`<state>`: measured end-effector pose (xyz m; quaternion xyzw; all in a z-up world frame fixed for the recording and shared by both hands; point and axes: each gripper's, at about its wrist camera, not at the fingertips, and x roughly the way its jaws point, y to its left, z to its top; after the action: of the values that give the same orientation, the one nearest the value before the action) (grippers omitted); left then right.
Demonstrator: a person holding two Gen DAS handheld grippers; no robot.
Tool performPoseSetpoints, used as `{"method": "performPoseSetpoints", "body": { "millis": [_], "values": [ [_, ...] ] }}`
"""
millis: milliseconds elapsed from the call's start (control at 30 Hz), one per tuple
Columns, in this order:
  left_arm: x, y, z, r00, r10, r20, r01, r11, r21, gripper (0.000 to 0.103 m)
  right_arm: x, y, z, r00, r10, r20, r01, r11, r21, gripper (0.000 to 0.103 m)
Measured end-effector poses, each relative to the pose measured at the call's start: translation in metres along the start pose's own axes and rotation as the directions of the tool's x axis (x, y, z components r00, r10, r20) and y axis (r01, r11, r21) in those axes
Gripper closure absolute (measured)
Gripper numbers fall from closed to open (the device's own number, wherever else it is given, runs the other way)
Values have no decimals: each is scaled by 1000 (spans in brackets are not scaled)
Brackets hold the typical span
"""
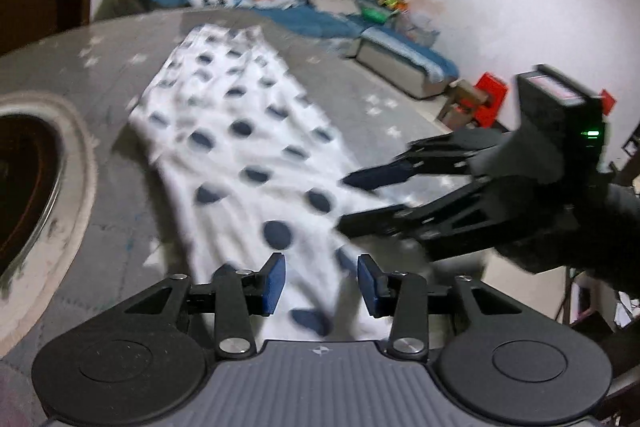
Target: Fold clothes
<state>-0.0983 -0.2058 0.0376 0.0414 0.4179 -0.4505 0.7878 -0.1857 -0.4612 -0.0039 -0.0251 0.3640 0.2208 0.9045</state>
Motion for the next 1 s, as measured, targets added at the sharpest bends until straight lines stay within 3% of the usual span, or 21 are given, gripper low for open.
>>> {"method": "performPoseSetpoints", "body": {
  "millis": [233, 433, 667, 1000],
  "values": [
    [-11, 13, -3, 1000, 15, 5, -14, 1000, -23, 62, -2, -2, -4, 1000, -1, 11, 0, 1000, 11, 52],
    [-5, 13, 25, 997, 32, 66, -29, 999, -36, 62, 0, 2, -2, 1000, -2, 15, 2, 1000, 0, 48],
    [23, 37, 36, 995, 94, 22, -92, 990, -105, 64, 1, 0, -6, 1000, 5, 27, -5, 1000, 16, 47],
    [12, 52, 38, 987, 155, 36, -149, 980, -135, 71, -2, -1, 2, 999, 19, 28, -19, 1000, 9, 47]
  ]
}}
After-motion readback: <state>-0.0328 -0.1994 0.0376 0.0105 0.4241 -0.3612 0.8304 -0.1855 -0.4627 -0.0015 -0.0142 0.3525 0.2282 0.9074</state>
